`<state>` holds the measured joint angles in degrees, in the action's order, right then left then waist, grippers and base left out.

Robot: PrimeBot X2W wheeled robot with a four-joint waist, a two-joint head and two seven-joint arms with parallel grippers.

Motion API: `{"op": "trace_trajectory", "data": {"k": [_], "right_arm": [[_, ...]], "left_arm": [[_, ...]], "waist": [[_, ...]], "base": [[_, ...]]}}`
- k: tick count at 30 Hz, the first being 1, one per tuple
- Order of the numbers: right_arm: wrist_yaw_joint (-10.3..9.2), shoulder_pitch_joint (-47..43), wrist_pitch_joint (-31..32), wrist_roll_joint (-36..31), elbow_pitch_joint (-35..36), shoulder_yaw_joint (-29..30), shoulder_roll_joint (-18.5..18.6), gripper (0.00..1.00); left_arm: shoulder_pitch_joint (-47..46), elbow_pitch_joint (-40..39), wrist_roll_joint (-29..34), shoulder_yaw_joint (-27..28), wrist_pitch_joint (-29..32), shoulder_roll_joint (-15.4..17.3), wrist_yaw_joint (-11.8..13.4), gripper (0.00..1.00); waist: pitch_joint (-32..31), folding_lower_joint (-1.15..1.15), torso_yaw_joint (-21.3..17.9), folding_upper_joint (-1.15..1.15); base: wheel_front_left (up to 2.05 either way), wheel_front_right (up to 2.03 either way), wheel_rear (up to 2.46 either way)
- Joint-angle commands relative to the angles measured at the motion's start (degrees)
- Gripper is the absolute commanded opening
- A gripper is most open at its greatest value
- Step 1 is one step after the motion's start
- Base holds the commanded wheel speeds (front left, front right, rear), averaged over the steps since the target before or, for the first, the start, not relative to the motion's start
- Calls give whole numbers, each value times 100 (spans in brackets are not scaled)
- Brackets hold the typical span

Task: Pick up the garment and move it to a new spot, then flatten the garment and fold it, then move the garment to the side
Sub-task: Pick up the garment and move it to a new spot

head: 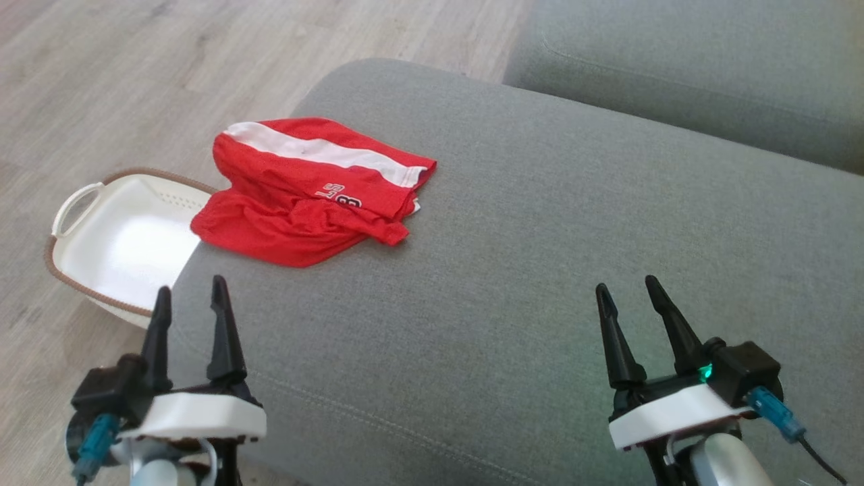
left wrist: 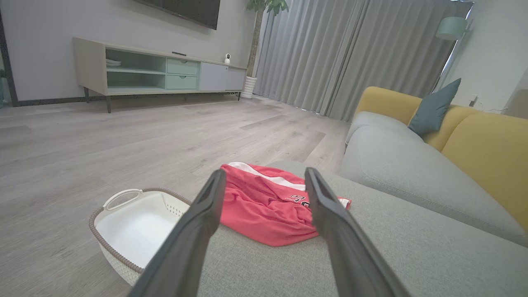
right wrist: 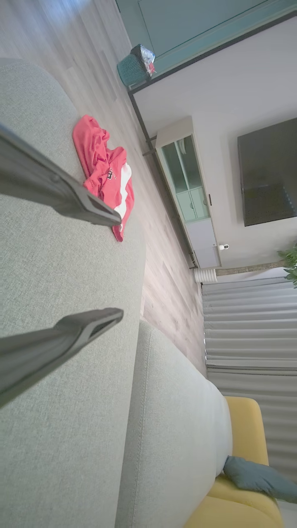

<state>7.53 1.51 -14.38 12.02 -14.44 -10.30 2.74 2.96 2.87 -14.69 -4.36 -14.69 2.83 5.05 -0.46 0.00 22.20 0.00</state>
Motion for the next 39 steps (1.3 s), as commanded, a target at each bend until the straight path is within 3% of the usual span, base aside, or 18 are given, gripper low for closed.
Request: {"op": "trace_trajectory", "data": {"k": [1, 7, 13, 20, 28, 34, 39], "right_arm": [[-4, 170, -41, -34, 203, -137, 14, 100], [-4, 259, 24, -168, 337, -70, 14, 100], [-4, 479, 193, -431, 708, 349, 14, 100], [-4, 745, 523, -773, 1404, 910, 14, 100], [-4, 1026, 976, -1039, 2263, 1187, 14, 100], [-4, 1116, 1171, -1085, 2701, 1144, 14, 100], [-4, 1114, 1232, -783, 2828, 1203, 14, 100]], "left_arm": [[-283, -245, 21, 275, -31, 5, 5, 100], [-492, -301, 78, 586, -31, 5, -57, 100], [-1157, -137, 288, 1043, -31, 111, -375, 100], [-2414, 1064, 340, 1155, 91, 744, -765, 100], [-3993, 2762, 439, 553, 1277, 1609, -1176, 100], [-4862, 3888, 319, -85, 2135, 1964, -1247, 100], [-5284, 4579, -260, -717, 2803, 2199, -1251, 100]], "waist": [[74, 0, -70, 0], [349, 0, -271, 0], [924, 0, -547, 0], [1627, 0, -840, 0], [2315, 0, -1147, 0], [2702, 0, -1403, 0], [2881, 0, -1600, 0]], "base": [[0, 0, 0], [0, 0, 0], [0, 0, 0], [0, 0, 0], [0, 0, 0], [0, 0, 0], [0, 0, 0]]}}
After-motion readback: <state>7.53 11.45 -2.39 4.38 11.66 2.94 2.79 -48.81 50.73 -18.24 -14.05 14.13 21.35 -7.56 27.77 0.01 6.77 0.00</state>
